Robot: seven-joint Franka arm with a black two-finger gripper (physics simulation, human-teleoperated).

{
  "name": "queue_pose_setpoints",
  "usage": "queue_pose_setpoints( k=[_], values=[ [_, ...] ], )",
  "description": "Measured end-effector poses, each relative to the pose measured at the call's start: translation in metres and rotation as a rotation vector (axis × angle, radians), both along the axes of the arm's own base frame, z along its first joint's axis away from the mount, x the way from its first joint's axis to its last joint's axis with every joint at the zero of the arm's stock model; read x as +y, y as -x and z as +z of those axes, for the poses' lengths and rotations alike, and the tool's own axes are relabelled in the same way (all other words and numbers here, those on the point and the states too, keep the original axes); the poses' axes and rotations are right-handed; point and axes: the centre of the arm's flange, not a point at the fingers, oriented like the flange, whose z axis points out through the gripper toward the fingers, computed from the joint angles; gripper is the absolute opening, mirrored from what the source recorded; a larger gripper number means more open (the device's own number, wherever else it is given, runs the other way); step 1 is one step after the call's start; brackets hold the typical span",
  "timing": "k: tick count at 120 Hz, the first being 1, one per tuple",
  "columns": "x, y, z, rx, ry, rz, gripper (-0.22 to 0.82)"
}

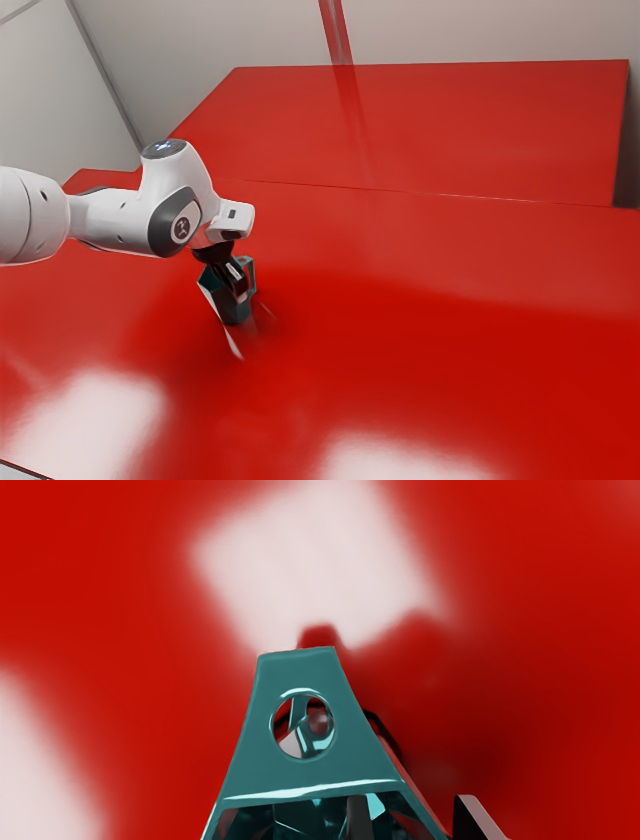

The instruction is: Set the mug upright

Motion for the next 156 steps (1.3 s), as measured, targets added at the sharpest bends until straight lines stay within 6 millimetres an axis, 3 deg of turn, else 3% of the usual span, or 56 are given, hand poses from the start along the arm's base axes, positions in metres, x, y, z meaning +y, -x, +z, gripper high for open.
queue_pose_setpoints(
  k=[46,85,105,128,143,156],
  values=[
    [-0.003,0.0,0.002,-0.001,0.001,-0.003,0.46],
    [-0.012,-0.007,0.029,-0.027,0.004,-0.005,0.57],
    [-0.017,-0.014,0.066,-0.052,0.005,-0.006,0.59],
    [-0.022,-0.066,0.175,-0.131,0.015,0.02,0.6],
    [0.003,-0.087,0.217,-0.104,0.024,0.107,0.6],
    [0.021,-0.09,0.23,-0.051,0.049,0.179,0.6]
  ],
)
